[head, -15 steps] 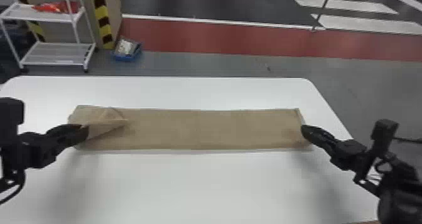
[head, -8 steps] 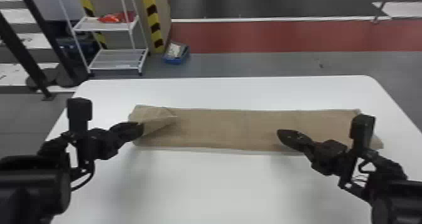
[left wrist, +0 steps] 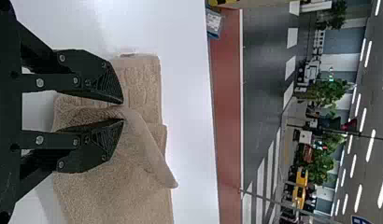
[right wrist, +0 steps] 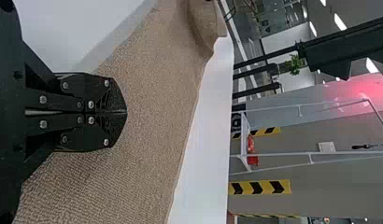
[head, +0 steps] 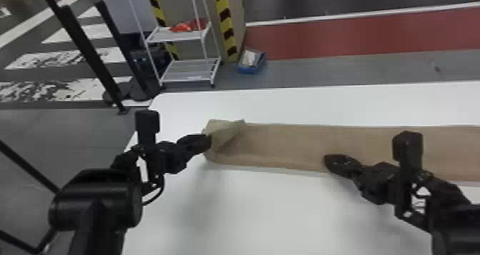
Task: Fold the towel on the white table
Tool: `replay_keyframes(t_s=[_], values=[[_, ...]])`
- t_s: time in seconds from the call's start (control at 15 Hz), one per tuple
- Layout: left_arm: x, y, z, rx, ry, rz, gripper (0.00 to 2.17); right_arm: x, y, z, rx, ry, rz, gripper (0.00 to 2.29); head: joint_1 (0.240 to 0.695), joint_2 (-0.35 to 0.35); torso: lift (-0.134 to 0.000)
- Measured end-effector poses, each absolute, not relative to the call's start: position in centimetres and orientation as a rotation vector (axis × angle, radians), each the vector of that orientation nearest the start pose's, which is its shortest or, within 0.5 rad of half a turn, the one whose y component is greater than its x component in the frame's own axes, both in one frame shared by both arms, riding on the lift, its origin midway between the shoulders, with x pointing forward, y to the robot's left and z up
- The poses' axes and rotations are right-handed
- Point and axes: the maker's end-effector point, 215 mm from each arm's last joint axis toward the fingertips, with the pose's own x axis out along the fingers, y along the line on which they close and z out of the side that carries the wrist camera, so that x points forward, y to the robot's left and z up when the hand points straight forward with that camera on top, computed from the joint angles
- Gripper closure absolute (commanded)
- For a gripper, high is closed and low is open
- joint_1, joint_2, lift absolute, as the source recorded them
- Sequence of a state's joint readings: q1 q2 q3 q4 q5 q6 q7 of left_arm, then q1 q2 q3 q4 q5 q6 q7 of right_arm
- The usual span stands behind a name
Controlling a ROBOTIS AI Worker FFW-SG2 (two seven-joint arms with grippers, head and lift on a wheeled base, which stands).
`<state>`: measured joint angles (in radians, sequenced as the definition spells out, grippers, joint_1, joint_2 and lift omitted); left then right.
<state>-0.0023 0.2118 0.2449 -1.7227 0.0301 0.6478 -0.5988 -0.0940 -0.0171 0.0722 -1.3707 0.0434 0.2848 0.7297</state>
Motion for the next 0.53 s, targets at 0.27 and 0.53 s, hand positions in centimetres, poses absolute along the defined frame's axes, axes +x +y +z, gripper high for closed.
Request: replay_keyframes(t_s=[0.27, 0.53], values=[[54.7, 35.4, -40.9, -0.028, 0.465, -0.233, 0.88, 53.7, -6.8, -47.1, 0.064, 0.411, 0.767, 1.90, 0.695, 0.282, -0.123], [53.4, 35.3, -40.6, -0.029, 0.489, -0.229, 0.87, 54.0, -8.1, -47.3, 0.073, 0.414, 0.742, 1.90, 0.695, 0.275, -0.123]])
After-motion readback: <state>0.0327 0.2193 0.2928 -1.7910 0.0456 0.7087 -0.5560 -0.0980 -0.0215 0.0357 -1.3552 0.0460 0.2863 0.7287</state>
